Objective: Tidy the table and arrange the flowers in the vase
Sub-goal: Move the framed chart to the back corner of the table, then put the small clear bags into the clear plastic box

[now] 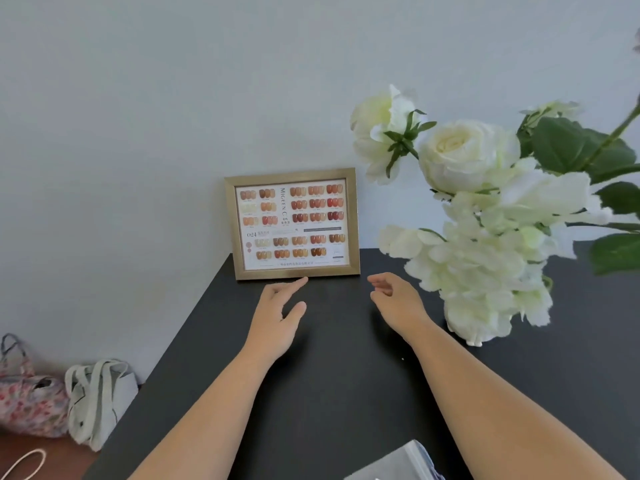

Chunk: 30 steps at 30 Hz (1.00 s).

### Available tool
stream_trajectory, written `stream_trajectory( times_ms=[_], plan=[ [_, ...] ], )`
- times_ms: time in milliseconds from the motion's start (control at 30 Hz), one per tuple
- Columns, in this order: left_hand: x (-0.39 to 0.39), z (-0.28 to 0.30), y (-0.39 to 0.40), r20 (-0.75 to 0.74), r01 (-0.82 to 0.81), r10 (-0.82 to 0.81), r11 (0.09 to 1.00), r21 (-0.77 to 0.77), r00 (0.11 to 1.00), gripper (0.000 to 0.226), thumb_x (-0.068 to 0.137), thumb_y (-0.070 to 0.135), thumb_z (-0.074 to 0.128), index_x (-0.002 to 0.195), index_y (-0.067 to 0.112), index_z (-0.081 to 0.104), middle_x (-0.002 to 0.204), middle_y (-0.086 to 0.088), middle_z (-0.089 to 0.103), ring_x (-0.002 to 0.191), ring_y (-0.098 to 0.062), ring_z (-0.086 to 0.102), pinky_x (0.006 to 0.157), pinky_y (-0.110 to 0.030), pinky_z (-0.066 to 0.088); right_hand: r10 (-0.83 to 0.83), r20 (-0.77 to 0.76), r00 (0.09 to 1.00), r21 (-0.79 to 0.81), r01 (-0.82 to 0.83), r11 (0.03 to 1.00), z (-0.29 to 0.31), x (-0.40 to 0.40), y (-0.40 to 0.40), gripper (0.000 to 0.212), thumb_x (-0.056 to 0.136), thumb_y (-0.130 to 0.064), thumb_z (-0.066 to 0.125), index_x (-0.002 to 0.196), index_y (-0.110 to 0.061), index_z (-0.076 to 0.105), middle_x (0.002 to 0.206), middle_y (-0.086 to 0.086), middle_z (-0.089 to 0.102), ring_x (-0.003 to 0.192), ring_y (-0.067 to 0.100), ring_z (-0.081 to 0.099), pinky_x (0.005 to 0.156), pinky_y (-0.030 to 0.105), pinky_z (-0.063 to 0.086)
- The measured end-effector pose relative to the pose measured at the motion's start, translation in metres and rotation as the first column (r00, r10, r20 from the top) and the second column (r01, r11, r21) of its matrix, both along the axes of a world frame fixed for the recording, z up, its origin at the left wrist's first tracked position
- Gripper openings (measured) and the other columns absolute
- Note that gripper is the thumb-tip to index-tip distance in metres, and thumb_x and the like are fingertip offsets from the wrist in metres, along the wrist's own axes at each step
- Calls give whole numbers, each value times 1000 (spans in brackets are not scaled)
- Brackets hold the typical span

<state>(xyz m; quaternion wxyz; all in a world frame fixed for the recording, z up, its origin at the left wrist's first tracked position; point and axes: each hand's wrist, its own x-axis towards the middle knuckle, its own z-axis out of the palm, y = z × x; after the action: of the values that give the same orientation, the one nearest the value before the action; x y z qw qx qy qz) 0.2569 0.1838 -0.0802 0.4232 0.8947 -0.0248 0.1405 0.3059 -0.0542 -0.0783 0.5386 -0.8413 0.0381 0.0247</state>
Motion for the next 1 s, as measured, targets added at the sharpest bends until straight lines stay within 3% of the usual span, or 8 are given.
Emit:
stream_trajectory(
  times_ms=[100, 200, 400, 533, 767, 867, 933, 1000],
  plan=[
    [-18, 1, -16, -23, 37, -36, 999, 12, 999, 41, 96, 32, 53, 128, 57, 51, 116, 25, 43, 107, 11, 44, 82, -8, 32, 72, 63, 995, -47, -69, 997, 3, -16, -12, 26, 87, -17, 53, 110, -21, 65, 118, 2, 62, 112, 18, 56, 98, 32, 44],
    [-41, 2, -30, -32, 89, -88, 995, 37, 996, 34, 96, 31, 54, 122, 52, 59, 115, 22, 48, 109, 8, 47, 86, -9, 31, 169, 50, 984, -74, -166, 983, 4, -31, -25, 30, 86, -20, 54, 106, -40, 62, 120, -9, 57, 110, 8, 52, 93, 25, 40],
    [-86, 4, -51, -44, 152, -149, 985, 83, 988, 21, 93, 30, 59, 107, 40, 71, 104, 17, 62, 103, 3, 56, 91, -18, 42, 322, 74, 944, -184, -304, 935, 14, -64, -53, 21, 86, -17, 60, 95, -35, 68, 119, -5, 62, 107, 12, 59, 85, 21, 40],
    [-119, 5, -69, -45, 160, -155, 978, 134, 987, 16, 92, 28, 62, 100, 34, 73, 98, 14, 67, 97, 1, 59, 88, -23, 45, 384, 32, 923, -119, -378, 918, 16, -85, -78, 19, 87, -13, 61, 94, -28, 70, 123, -5, 60, 109, 10, 58, 89, 21, 39],
    [-161, 11, -96, -130, 138, -122, 984, 115, 984, 10, 90, 35, 65, 92, 36, 75, 100, 14, 63, 99, 3, 57, 87, -21, 42, 559, -28, 829, -282, -543, 791, 27, -119, -123, 10, 87, -29, 65, 92, -27, 73, 122, -6, 60, 109, 8, 57, 76, 8, 33],
    [-175, 16, -103, -215, 155, -132, 983, 96, 968, 10, 88, 45, 65, 93, 41, 73, 110, 17, 58, 105, 5, 54, 94, -23, 41, 641, -97, 761, -340, -631, 698, 40, -136, -150, 25, 81, -50, 67, 90, -28, 75, 114, -12, 63, 119, 8, 53, 75, 7, 34],
    [-182, 22, -102, -342, 234, -178, 964, 129, 923, 28, 79, 60, 67, 105, 48, 65, 122, 20, 47, 115, 5, 45, 103, -27, 35, 671, -147, 726, -390, -667, 635, 43, -143, -165, 46, 70, -63, 69, 98, -28, 73, 131, -6, 57, 123, 11, 50, 82, 6, 34],
    [-186, 29, -105, -480, 313, -174, 923, 225, 860, 52, 65, 70, 72, 112, 53, 55, 131, 22, 36, 122, -1, 34, 104, -31, 30, 661, -233, 713, -439, -684, 583, 46, -151, -182, 62, 57, -71, 74, 109, -39, 64, 148, -12, 39, 130, 10, 40, 96, 19, 32]
  ],
)
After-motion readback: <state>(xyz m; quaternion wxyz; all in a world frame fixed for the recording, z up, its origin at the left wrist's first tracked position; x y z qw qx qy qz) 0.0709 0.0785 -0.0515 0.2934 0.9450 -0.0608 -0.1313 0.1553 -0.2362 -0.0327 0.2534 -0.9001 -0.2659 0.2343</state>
